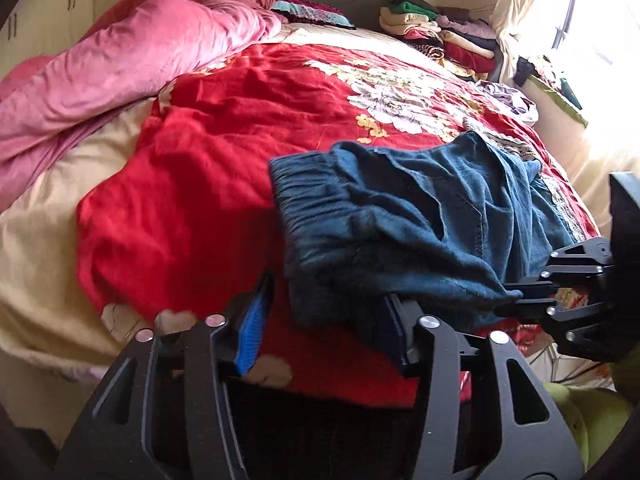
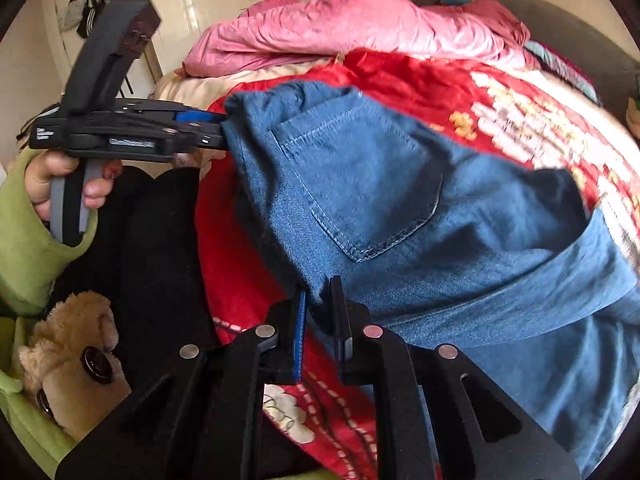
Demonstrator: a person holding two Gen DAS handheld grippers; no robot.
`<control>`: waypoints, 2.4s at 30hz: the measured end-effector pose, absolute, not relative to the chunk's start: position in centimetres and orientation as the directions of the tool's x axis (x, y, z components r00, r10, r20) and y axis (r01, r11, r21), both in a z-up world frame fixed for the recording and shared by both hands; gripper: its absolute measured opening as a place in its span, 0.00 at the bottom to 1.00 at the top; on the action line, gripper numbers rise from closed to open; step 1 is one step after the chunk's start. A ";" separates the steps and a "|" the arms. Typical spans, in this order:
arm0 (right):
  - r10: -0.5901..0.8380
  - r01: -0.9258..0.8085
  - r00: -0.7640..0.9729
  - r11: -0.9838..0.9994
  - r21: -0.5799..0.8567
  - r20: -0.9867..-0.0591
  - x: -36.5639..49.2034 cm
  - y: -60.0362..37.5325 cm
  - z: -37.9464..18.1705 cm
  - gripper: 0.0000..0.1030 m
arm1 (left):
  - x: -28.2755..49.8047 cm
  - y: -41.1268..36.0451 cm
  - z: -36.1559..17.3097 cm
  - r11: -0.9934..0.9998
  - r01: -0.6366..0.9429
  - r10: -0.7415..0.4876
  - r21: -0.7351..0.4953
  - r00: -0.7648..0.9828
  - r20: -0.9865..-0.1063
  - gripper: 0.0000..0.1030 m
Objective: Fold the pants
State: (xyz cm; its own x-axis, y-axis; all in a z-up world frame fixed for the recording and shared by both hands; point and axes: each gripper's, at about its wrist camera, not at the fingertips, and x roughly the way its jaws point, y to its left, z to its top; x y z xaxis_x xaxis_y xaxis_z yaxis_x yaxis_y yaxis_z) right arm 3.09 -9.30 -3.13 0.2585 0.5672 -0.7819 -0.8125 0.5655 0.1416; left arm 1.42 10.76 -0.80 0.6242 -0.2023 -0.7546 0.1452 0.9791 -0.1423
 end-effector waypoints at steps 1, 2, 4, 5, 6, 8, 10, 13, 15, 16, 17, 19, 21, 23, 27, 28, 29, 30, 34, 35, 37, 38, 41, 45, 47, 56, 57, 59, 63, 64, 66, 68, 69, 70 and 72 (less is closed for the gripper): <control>0.566 -0.814 0.256 0.564 0.141 -0.784 3.0 -9.3 -3.3 0.11 | 1.1 10.9 -0.7 0.979 0.141 -0.201 -0.144 0.625 -0.755 0.47; 0.565 -0.817 0.255 0.560 0.137 -0.785 2.9 -9.1 -3.3 0.11 | 0.8 11.2 -0.6 0.979 0.136 -0.202 -0.149 0.624 -0.755 0.47; 0.568 -0.826 0.246 0.547 0.137 -0.786 2.6 -8.8 -3.5 0.13 | 0.1 11.3 0.0 0.981 0.127 -0.195 -0.148 0.628 -0.753 0.47; 0.567 -0.828 0.244 0.545 0.136 -0.787 2.5 -8.7 -3.6 0.13 | -0.1 11.2 0.3 0.982 0.127 -0.190 -0.142 0.634 -0.749 0.47; 0.560 -0.829 0.244 0.545 0.129 -0.792 2.5 -8.6 -3.9 0.13 | -0.5 11.1 0.9 0.982 0.131 -0.187 -0.134 0.646 -0.740 0.47; 0.549 -0.823 0.239 0.553 0.134 -0.801 2.7 -8.5 -4.4 0.13 | -1.0 10.9 2.0 0.983 0.137 -0.186 -0.126 0.668 -0.721 0.47; 0.553 -0.815 0.225 0.558 0.156 -0.802 2.9 -8.6 -4.8 0.15 | -1.0 10.8 2.6 0.982 0.136 -0.188 -0.130 0.676 -0.713 0.47; 0.569 -0.820 0.198 0.542 0.183 -0.798 2.8 -8.8 -4.7 0.24 | -0.1 9.2 3.2 0.974 0.171 -0.225 -0.148 0.670 -0.707 0.44; 0.574 -0.832 0.194 0.526 0.177 -0.796 2.5 -9.0 -3.9 0.25 | 0.9 7.4 2.9 0.966 0.214 -0.252 -0.144 0.660 -0.708 0.35; 0.584 -0.834 0.202 0.524 0.175 -0.786 2.5 -9.4 -3.2 0.25 | 1.3 6.7 2.5 0.963 0.228 -0.259 -0.142 0.650 -0.714 0.31; 0.602 -0.829 0.210 0.527 0.186 -0.771 2.6 -10.0 -2.3 0.25 | 2.0 6.0 1.8 0.960 0.242 -0.266 -0.140 0.635 -0.726 0.30; 0.624 -0.812 0.248 0.551 0.193 -0.741 3.0 -11.1 -0.7 0.26 | 3.0 5.2 0.1 0.964 0.239 -0.242 -0.117 0.605 -0.759 0.26; 0.608 -0.793 0.301 0.588 0.162 -0.734 3.8 -11.7 -0.2 0.26 | 3.8 5.0 -1.9 0.969 0.220 -0.220 -0.111 0.571 -0.791 0.26; 0.578 -0.777 0.315 0.612 0.145 -0.753 4.7 -11.4 -0.7 0.26 | 3.9 4.9 -2.9 0.972 0.211 -0.204 -0.100 0.563 -0.801 0.26; 0.483 -0.749 0.297 0.653 0.113 -0.824 6.2 -9.9 -3.5 0.26 | 3.7 4.8 -3.1 0.973 0.214 -0.198 -0.089 0.568 -0.799 0.26; 0.462 -0.739 0.285 0.664 0.114 -0.840 6.5 -9.6 -4.4 0.26 | 3.7 4.8 -3.2 0.972 0.215 -0.203 -0.095 0.565 -0.799 0.26; 0.458 -0.734 0.282 0.669 0.118 -0.843 6.5 -9.5 -4.7 0.27 | 3.6 4.8 -3.3 0.972 0.215 -0.204 -0.096 0.564 -0.800 0.26; 0.459 -0.731 0.283 0.672 0.120 -0.843 6.4 -9.5 -4.8 0.27 | 3.6 4.7 -3.3 0.972 0.215 -0.202 -0.093 0.565 -0.800 0.26; 0.483 -0.730 0.273 0.667 0.147 -0.832 6.5 -10.3 -3.9 0.32 | 3.6 4.8 -3.2 0.972 0.213 -0.206 -0.101 0.564 -0.799 0.26; 0.490 -0.727 0.278 0.670 0.153 -0.826 6.4 -10.5 -3.4 0.35 | 3.6 4.9 -3.1 0.972 0.210 -0.212 -0.109 0.565 -0.798 0.26; 0.513 -0.712 0.308 0.683 0.163 -0.801 6.7 -11.4 -2.3 0.36 | 3.5 5.0 -2.6 0.970 0.209 -0.225 -0.126 0.567 -0.793 0.34; 0.519 -0.701 0.325 0.693 0.166 -0.791 6.9 -12.0 -1.7 0.38 | 3.3 4.9 -2.3 0.967 0.213 -0.237 -0.137 0.569 -0.788 0.35; 0.516 -0.664 0.387 0.731 0.157 -0.764 7.2 -13.7 0.0 0.45 | 2.8 4.4 -1.6 0.966 0.223 -0.240 -0.132 0.575 -0.782 0.40; 0.495 -0.604 0.462 0.783 0.147 -0.736 8.0 -16.5 1.5 0.52 | 2.2 3.8 -0.2 0.962 0.235 -0.253 -0.137 0.591 -0.766 0.44; 0.483 -0.570 0.495 0.808 0.149 -0.723 8.5 -17.8 2.0 0.57 | 1.8 3.5 0.7 0.959 0.245 -0.264 -0.139 0.605 -0.752 0.45; 0.408 -0.445 0.577 0.883 0.146 -0.707 11.5 -22.6 3.0 0.58 | 2.1 -0.7 1.8 0.918 0.340 -0.373 -0.203 0.565 -0.736 0.49; 0.400 -0.437 0.581 0.888 0.144 -0.709 12.3 -22.9 3.1 0.60 | 2.4 -1.3 1.6 0.912 0.353 -0.385 -0.211 0.551 -0.741 0.49; 0.378 -0.411 0.592 0.901 0.137 -0.712 13.4 -23.1 3.2 0.63 | 3.0 -2.7 1.1 0.893 0.383 -0.419 -0.236 0.520 -0.744 0.49; 0.356 -0.369 0.599 0.918 0.147 -0.717 17.3 -23.5 3.3 0.64 | 5.1 -5.7 -0.3 0.864 0.422 -0.463 -0.274 0.453 -0.762 0.49; 0.347 -0.353 0.597 0.923 0.152 -0.723 18.3 -23.6 3.3 0.64 | 5.5 -6.2 -0.6 0.859 0.426 -0.471 -0.284 0.440 -0.765 0.49; 0.324 -0.335 0.582 0.931 0.143 -0.746 20.4 -23.3 2.8 0.69 | 7.0 -7.3 -1.7 0.831 0.428 -0.520 -0.354 0.377 -0.766 0.48; 0.310 -0.318 0.552 0.936 0.149 -0.774 22.6 -23.0 1.8 0.75 | 7.9 -8.1 -2.6 0.822 0.416 -0.539 -0.389 0.351 -0.766 0.46; 0.314 -0.314 0.536 0.936 0.160 -0.784 23.4 -22.8 1.3 0.75 | 8.1 -8.6 -3.0 0.820 0.420 -0.540 -0.389 0.345 -0.768 0.40; 0.308 -0.301 0.523 0.939 0.166 -0.795 24.3 -22.6 0.7 0.75 | 8.4 -9.1 -3.3 0.823 0.422 -0.533 -0.381 0.343 -0.773 0.32; 0.296 -0.283 0.494 0.944 0.171 -0.817 26.1 -22.1 -0.6 0.75 | 8.8 -9.8 -4.0 0.837 0.421 -0.504 -0.349 0.345 -0.792 0.22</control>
State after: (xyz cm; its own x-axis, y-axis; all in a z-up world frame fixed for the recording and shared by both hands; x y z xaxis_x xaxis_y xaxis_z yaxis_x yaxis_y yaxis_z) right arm 26.12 -22.12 -0.58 0.4944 0.2959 -0.8173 -0.2829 0.9439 0.1705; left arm 8.81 -9.83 -4.03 0.3449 -0.5038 -0.7920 0.4213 0.8371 -0.3490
